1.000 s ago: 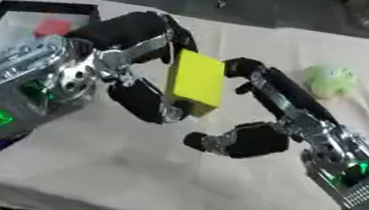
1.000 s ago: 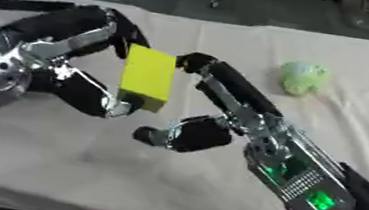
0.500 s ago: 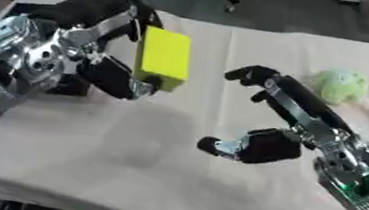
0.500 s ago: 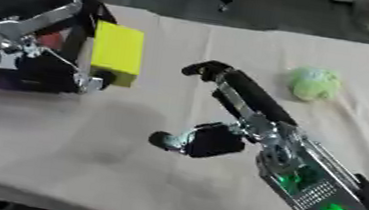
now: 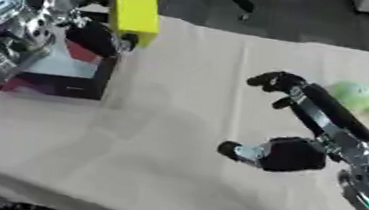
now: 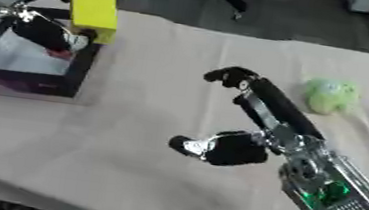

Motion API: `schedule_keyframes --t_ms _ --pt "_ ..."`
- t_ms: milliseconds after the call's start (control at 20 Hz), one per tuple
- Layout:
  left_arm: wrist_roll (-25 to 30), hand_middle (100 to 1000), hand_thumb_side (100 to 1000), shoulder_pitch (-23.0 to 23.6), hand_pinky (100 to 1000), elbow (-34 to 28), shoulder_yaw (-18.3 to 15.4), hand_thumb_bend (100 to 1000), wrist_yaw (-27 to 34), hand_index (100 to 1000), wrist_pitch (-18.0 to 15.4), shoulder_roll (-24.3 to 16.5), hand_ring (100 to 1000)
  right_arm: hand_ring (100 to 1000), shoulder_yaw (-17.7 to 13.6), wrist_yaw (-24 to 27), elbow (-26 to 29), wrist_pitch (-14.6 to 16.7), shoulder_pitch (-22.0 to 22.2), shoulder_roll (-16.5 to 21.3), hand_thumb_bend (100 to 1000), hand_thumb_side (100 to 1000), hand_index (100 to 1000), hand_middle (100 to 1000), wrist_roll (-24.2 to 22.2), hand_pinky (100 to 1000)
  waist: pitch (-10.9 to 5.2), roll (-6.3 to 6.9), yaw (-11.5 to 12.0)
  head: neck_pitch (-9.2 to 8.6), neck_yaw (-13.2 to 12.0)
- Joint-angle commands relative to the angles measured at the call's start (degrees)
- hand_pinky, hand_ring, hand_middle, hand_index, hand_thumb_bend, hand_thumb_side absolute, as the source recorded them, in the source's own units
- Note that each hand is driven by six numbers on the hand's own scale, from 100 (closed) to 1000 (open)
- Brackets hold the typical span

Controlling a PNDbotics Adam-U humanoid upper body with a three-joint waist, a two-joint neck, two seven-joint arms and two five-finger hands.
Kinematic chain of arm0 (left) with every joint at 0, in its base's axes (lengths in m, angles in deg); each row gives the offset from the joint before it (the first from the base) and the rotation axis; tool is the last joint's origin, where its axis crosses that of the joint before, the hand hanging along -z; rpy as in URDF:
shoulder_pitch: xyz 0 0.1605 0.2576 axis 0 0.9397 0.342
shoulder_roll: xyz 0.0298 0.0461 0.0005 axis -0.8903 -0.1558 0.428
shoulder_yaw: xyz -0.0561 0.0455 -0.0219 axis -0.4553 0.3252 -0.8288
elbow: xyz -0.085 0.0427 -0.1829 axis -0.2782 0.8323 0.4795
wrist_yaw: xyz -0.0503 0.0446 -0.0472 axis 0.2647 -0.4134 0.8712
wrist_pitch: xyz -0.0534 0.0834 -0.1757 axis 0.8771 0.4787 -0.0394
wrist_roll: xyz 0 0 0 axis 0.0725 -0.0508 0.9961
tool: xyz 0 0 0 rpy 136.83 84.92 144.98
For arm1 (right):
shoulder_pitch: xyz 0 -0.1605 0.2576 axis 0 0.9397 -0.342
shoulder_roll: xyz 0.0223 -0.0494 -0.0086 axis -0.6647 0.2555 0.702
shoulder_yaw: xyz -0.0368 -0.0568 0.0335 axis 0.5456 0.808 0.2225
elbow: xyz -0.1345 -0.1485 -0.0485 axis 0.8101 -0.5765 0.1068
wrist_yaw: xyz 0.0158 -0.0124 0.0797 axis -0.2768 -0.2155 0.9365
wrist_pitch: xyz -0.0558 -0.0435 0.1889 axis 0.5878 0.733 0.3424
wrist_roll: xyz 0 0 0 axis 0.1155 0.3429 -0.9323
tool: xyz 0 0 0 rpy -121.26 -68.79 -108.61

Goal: Pick up the objects with one hand, pass them to the other hand, and then place them into the box on the other side of the table.

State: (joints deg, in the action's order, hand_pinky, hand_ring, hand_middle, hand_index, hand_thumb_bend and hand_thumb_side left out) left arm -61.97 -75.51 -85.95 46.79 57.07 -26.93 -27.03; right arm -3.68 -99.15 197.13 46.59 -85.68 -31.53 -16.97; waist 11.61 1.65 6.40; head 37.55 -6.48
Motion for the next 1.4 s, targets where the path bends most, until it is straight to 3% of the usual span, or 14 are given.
schedule_keyframes --t_ms 50,650,950,1250,1400 --pt "-2.55 534 147 -0.57 797 3.73 -2.25 169 -0.86 402 -0.56 -1.14 643 887 -1.04 0.62 0.76 0.34 -0.91 1.07 681 344 846 853 1.04 769 0.13 0.56 -0.18 -1.01 -1.33" --pt "-8.75 536 150 -1.16 795 20.9 -6.98 157 -2.89 404 -2.99 1.48 640 878 -1.95 0.92 0.76 1.68 0.09 1.27 674 343 838 845 2.72 767 0.95 0.18 -1.62 -2.02 -5.07" --pt "-9.97 536 150 -1.5 795 24.14 -7.43 158 -3.08 405 -4.96 2.06 640 878 -2.02 0.88 0.76 1.84 0.41 1.4 674 343 838 845 3.07 767 0.93 0.13 -1.71 -2.0 -5.31" --pt "-10.74 555 162 -0.81 792 30.03 -9.03 244 -5.9 480 -4.38 2.82 651 872 -4.08 1.37 0.76 2.68 1.59 1.47 674 339 832 840 6.02 761 1.57 -0.62 -2.97 -2.44 -6.52" --pt "-10.34 595 170 -0.85 804 32.85 -9.78 356 -7.15 627 -4.47 3.33 687 869 -4.49 2.17 0.76 2.92 1.77 1.42 673 334 829 838 7.45 757 1.83 -0.67 -3.08 -2.62 -6.35"
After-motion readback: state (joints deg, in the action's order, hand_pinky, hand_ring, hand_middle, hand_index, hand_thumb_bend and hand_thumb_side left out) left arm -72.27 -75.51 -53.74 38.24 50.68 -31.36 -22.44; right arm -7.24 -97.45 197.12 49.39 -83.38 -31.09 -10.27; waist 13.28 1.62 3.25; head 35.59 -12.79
